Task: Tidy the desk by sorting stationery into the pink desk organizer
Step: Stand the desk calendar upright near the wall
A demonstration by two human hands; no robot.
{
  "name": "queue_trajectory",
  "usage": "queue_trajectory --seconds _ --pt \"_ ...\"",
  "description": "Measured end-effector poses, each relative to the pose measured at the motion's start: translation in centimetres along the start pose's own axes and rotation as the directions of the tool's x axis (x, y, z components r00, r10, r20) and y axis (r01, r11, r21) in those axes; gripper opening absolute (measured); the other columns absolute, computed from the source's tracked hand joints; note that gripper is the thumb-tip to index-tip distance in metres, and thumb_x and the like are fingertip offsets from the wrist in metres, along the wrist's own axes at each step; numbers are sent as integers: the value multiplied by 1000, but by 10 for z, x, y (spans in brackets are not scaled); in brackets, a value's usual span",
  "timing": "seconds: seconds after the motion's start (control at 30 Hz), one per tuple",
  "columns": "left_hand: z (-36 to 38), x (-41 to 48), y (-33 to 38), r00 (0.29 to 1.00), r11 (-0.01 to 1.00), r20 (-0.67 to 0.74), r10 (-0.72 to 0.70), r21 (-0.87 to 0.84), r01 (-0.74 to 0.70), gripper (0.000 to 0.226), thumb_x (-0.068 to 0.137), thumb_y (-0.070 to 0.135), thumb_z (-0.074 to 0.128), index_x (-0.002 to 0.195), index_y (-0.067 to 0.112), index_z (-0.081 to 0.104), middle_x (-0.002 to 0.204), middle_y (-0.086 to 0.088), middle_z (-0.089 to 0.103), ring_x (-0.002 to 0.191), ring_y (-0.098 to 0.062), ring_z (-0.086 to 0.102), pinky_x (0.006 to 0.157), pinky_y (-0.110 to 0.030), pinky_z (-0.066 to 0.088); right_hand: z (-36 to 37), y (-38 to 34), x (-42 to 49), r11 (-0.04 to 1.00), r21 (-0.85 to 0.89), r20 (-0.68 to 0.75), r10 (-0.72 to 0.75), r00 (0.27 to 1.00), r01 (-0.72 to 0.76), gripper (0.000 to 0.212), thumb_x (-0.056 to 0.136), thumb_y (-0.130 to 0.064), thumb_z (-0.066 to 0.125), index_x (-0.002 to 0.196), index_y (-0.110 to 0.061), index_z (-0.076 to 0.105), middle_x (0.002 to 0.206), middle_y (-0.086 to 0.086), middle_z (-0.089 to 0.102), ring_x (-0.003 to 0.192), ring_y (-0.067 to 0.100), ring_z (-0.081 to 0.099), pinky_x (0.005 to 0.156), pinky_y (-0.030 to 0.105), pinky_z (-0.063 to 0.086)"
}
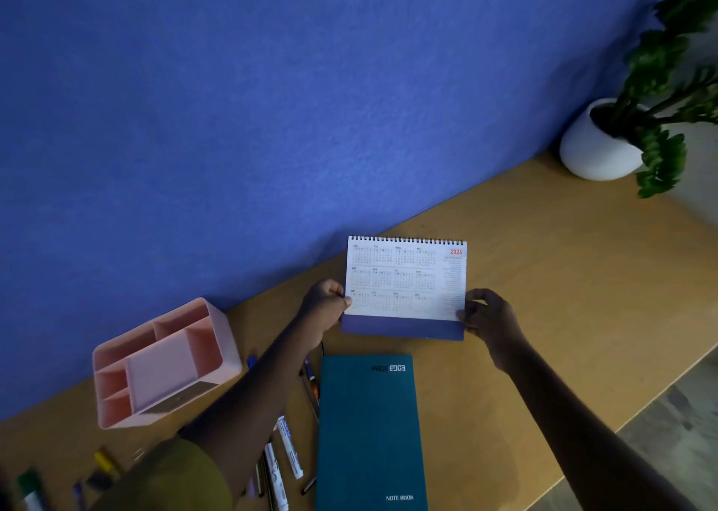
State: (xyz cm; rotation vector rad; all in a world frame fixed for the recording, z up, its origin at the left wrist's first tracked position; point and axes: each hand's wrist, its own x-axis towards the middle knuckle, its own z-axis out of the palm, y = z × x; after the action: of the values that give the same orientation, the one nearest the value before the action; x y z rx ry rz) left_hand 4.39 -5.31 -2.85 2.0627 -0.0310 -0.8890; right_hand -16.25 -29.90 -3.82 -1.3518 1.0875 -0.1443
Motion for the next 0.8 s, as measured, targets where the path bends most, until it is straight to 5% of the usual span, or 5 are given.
queue_trajectory --seconds 0.4,0.57,0.67,0.8 --pt "4 17 12 980 978 -42 193 -66 -195 10 101 5 67 102 15 64 117 -8 77 115 -27 73 102 -49 58 12 -16 15 976 124 63 -185 981 176 49 84 24 51 112 -15 62 116 8 77 107 27 69 80 40 55" --pt "3 27 14 973 968 -30 227 -100 -229 10 103 5 65 112 7 67 119 -6 78 116 -24 73 101 -42 57 24 -21 15 963 170 68 -224 972 210 70 58 7 44 122 -10 66 121 8 76 111 25 70 79 39 56" --pt "2 34 16 970 963 -44 240 -114 -244 12 102 5 65 113 9 67 119 -2 78 114 -19 73 103 -43 57 30 -27 15 951 182 65 -263 963 248 76 56 7 42 124 -11 69 122 5 77 106 17 71 75 31 55" --pt "-1 43 19 971 961 -34 236 -143 -239 21 102 5 64 119 16 68 123 3 77 117 -14 72 108 -41 57 38 -33 20 953 136 52 -279 959 270 75 60 18 35 111 -21 74 98 -14 79 81 -5 69 59 13 49"
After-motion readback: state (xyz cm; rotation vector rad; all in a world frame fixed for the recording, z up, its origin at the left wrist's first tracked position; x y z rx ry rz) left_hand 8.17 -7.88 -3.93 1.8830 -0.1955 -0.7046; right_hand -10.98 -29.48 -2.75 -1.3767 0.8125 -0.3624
